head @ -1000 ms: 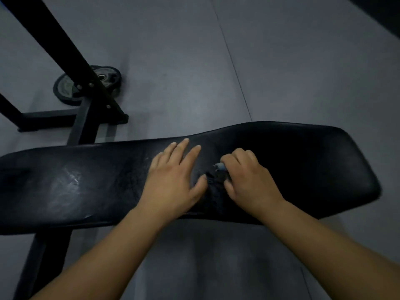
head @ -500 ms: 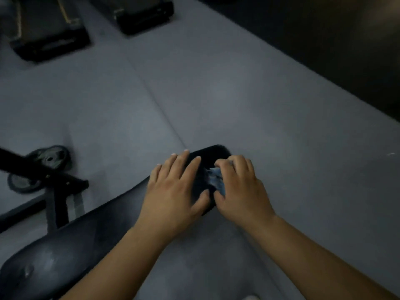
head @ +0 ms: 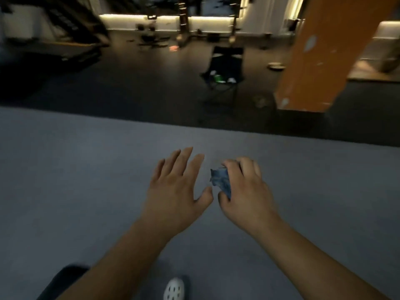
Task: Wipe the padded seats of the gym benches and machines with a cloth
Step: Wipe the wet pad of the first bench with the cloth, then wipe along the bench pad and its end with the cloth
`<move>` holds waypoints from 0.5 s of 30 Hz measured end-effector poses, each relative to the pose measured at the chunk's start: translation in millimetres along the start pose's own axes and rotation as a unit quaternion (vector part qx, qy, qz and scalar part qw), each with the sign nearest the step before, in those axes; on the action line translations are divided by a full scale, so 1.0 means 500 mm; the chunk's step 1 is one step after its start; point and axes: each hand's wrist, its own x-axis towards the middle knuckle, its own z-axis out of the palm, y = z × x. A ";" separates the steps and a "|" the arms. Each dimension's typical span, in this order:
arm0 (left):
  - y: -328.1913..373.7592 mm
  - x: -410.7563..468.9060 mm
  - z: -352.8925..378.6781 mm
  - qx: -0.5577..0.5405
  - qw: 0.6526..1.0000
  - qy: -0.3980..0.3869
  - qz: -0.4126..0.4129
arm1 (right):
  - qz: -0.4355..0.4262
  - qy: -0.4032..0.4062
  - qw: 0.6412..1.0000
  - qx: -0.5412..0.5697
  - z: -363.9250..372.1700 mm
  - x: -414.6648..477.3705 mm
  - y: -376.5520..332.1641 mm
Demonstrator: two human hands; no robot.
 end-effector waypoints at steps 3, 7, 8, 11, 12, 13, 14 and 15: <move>0.102 0.179 0.055 -0.025 0.994 -0.011 0.101 | 0.085 0.042 0.994 -0.046 -0.061 0.033 0.155; 0.269 0.374 0.129 -0.077 0.967 -0.055 0.238 | 0.219 0.104 0.964 -0.109 -0.147 0.029 0.334; 0.317 0.408 0.147 -0.086 0.956 -0.061 0.272 | 0.249 0.121 0.953 -0.122 -0.169 0.014 0.370; 0.487 0.462 0.190 -0.095 0.912 -0.087 0.388 | 0.349 0.147 0.910 -0.167 -0.240 -0.072 0.453; 0.549 0.468 0.204 -0.102 0.894 -0.100 0.424 | 0.385 0.150 0.892 -0.184 -0.264 -0.110 0.476; 0.611 0.469 0.218 -0.111 0.875 -0.112 0.458 | 0.419 0.156 0.872 -0.198 -0.289 -0.151 0.496; 0.673 0.464 0.229 -0.121 0.855 -0.123 0.489 | 0.451 0.164 0.852 -0.210 -0.312 -0.193 0.515; 0.736 0.455 0.240 -0.132 0.835 -0.134 0.517 | 0.482 0.173 0.830 -0.221 -0.337 -0.236 0.534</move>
